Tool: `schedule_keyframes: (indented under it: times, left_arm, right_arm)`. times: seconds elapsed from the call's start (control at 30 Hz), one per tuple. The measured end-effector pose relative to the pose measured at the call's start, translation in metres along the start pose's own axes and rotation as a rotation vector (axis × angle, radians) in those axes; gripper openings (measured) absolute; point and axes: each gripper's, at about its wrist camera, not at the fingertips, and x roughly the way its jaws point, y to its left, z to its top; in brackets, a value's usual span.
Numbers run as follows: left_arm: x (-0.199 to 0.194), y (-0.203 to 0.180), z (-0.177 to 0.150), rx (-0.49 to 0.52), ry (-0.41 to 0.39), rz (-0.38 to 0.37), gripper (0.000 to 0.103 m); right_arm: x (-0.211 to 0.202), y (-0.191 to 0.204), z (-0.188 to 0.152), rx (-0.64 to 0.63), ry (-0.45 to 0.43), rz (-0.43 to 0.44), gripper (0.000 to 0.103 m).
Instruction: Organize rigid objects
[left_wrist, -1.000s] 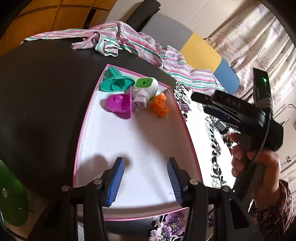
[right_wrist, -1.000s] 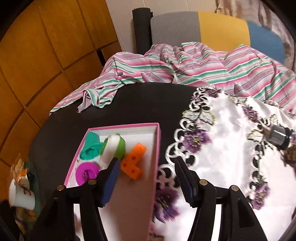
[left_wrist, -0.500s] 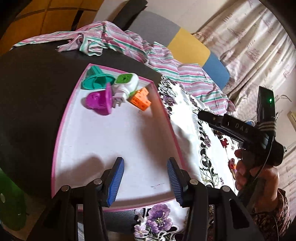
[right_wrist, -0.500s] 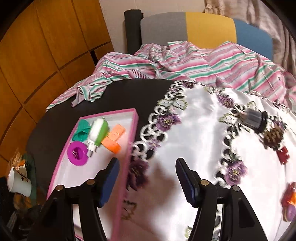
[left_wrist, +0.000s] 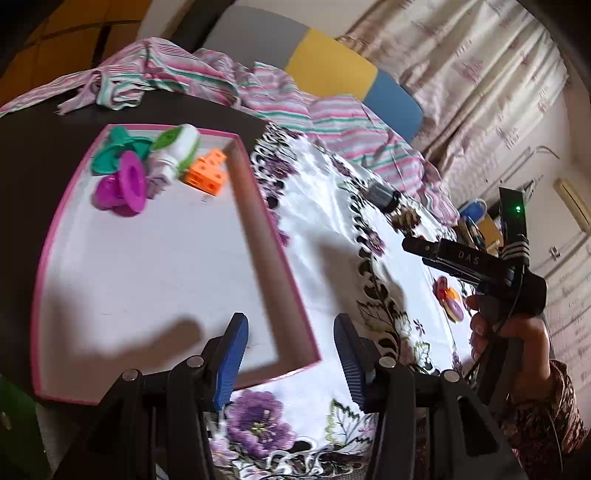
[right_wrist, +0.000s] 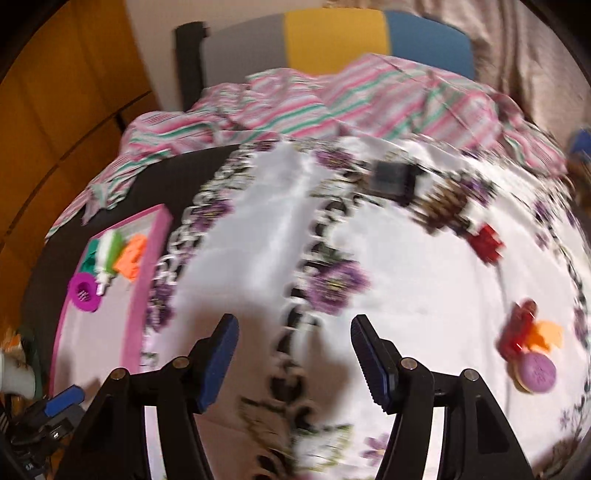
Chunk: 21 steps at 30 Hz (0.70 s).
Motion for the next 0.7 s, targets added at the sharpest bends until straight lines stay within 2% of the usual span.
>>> schedule_keyframes:
  times: [0.27,0.37,0.43,0.57,0.7]
  left_arm:
    - [0.009,-0.028,-0.003,0.083,0.022,-0.012,0.049]
    - [0.012,-0.032,-0.005,0.099,0.035,-0.018,0.049]
    - [0.013,-0.033,-0.006,0.101,0.04,-0.016,0.049]
    - [0.014,-0.034,-0.006,0.098,0.042,-0.013,0.049]
    - [0.016,-0.033,-0.007,0.097,0.045,-0.007,0.049]
  right_arm:
    - [-0.003,-0.08,-0.005,0.219,0.031,-0.095,0.065]
    - [-0.01,-0.115,-0.003,0.304,-0.006,-0.156,0.072]
    - [-0.014,-0.142,0.0,0.362,-0.033,-0.21,0.073]
    - [-0.013,-0.209,-0.002,0.567,-0.034,-0.336,0.073]
    - [-0.008,-0.259,-0.013,0.748,-0.017,-0.369,0.071]
